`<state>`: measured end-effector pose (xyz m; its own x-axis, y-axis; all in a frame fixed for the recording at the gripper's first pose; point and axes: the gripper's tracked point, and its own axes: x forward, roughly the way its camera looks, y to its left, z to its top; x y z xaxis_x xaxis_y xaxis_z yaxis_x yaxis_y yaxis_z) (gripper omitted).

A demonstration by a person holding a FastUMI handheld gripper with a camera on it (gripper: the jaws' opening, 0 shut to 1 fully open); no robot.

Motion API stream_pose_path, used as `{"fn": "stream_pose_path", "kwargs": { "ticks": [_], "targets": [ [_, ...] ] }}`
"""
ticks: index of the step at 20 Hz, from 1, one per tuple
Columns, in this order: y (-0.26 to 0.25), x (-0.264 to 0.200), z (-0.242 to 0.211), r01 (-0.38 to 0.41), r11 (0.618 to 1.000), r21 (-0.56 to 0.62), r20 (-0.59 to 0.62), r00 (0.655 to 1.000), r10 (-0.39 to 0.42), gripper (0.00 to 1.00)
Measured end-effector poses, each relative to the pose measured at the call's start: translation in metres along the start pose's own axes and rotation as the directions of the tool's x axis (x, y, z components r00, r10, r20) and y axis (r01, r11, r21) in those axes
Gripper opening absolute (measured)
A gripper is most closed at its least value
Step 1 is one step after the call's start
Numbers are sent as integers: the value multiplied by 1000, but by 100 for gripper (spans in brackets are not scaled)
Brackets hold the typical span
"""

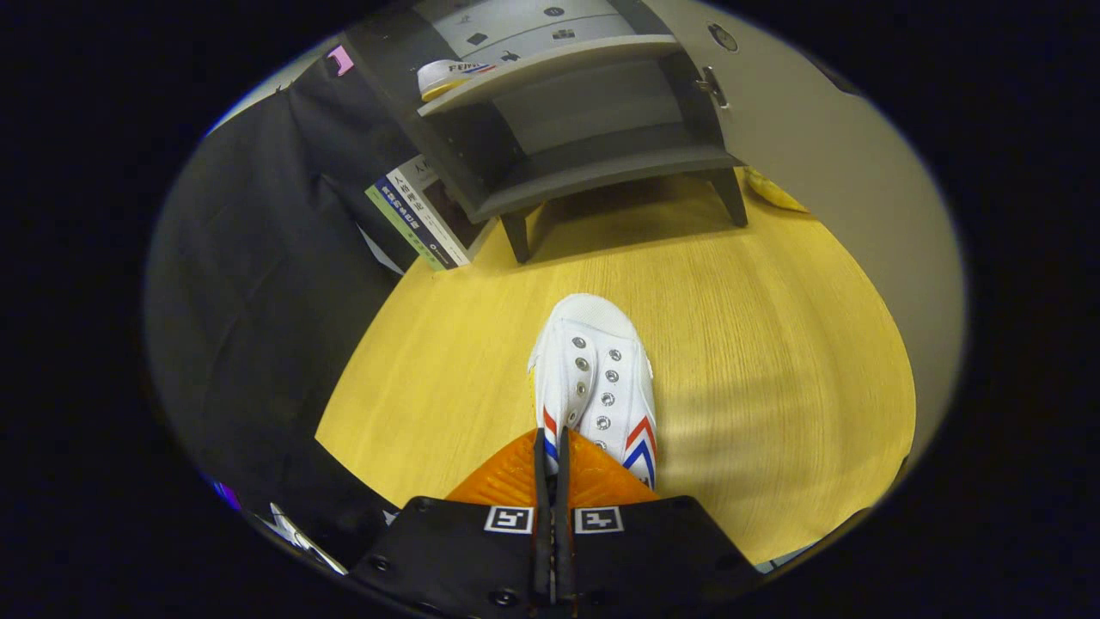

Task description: Open the shoe cabinet door, grab the shoes and put them into the shoe cabinet, then close the shoe cabinet door.

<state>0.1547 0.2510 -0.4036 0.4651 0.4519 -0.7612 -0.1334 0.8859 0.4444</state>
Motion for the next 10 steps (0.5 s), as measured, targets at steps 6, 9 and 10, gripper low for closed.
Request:
{"fn": "stream_pose_path", "kwargs": {
  "ticks": [6,9,10],
  "targets": [
    [54,-12,60,-138,990,39,109,985,133,3],
    [75,-25,99,-182,983,25,180,968,175,3],
    [83,-29,114,-198,980,22,208,960,189,3]
  ]
}}
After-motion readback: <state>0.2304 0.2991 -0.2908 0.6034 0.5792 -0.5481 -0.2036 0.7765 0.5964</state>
